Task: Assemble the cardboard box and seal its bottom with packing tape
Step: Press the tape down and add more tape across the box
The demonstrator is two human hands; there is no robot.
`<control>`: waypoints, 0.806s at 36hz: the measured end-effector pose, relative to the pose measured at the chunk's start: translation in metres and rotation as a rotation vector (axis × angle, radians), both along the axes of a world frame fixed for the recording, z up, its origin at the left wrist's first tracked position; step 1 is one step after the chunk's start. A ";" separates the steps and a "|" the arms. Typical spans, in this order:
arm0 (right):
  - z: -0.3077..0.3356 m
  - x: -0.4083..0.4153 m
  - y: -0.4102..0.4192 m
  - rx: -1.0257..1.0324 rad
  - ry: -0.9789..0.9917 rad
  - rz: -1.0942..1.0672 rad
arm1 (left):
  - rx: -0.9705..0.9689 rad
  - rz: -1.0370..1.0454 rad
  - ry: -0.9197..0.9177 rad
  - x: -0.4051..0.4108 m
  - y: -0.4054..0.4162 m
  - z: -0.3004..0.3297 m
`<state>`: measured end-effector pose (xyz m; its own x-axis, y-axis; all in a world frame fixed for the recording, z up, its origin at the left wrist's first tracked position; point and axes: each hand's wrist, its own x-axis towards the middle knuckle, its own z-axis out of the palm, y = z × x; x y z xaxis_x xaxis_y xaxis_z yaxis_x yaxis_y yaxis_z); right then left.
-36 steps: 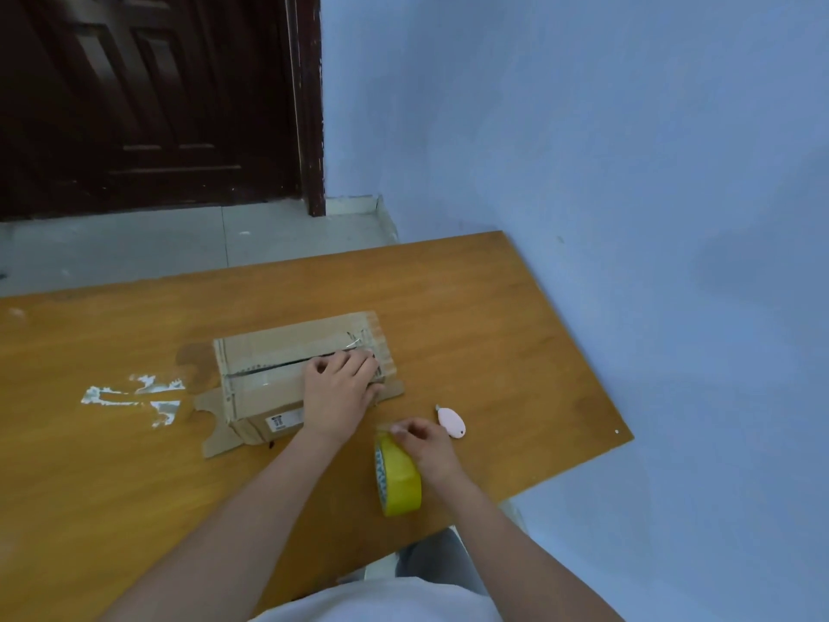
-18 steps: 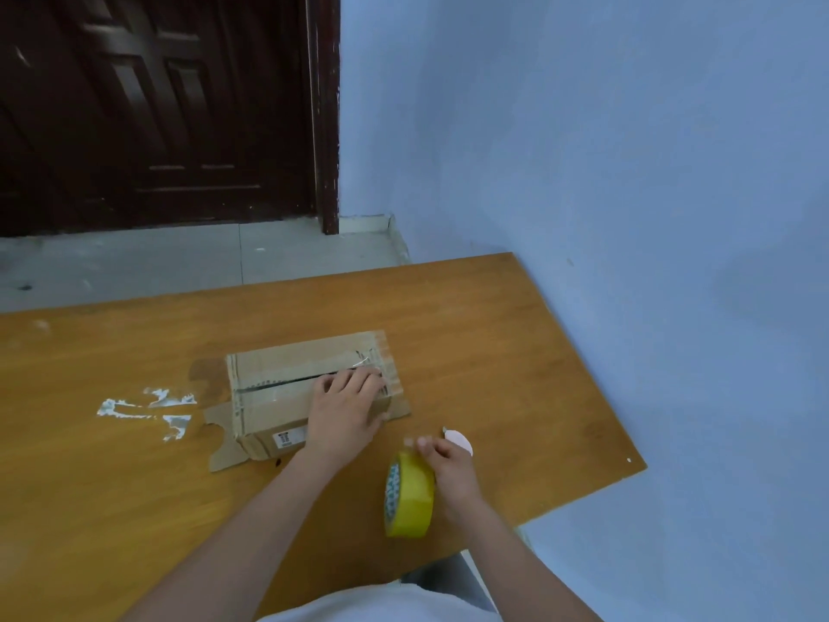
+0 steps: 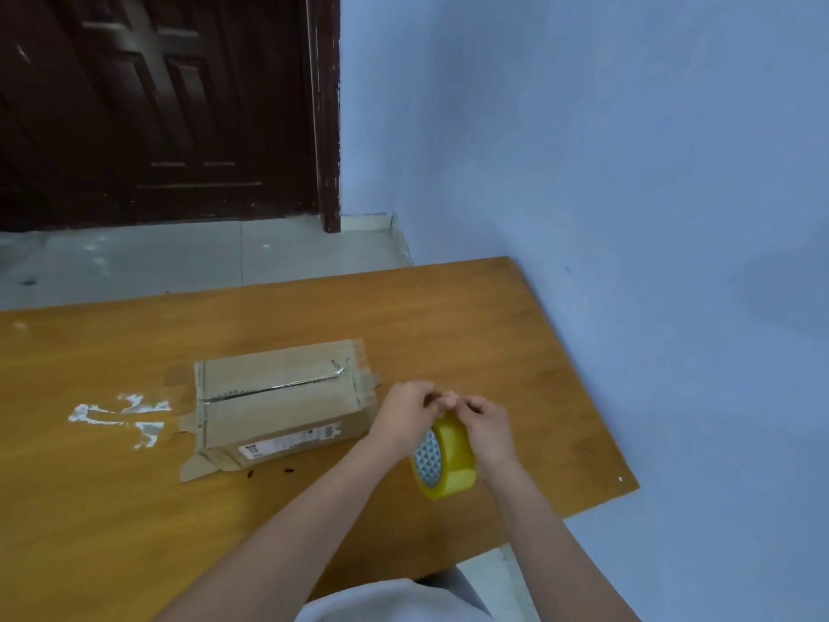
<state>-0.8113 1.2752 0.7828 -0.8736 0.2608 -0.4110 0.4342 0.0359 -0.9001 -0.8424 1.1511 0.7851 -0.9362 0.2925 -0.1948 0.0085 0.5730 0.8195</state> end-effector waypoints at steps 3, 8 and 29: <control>0.001 -0.009 0.012 0.102 0.010 0.025 | 0.005 0.018 0.022 -0.012 0.011 -0.004; 0.002 -0.028 0.036 -0.061 -0.051 0.015 | 0.081 0.172 -0.076 -0.035 0.030 -0.013; -0.025 -0.086 0.080 0.303 -0.453 0.536 | -0.268 0.447 -0.422 -0.119 0.080 -0.069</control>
<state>-0.8968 1.3549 0.7577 -0.6753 0.0073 -0.7375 0.6124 0.5628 -0.5552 -0.9612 1.2308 0.7163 -0.7836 -0.2151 -0.5829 -0.5670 0.6311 0.5294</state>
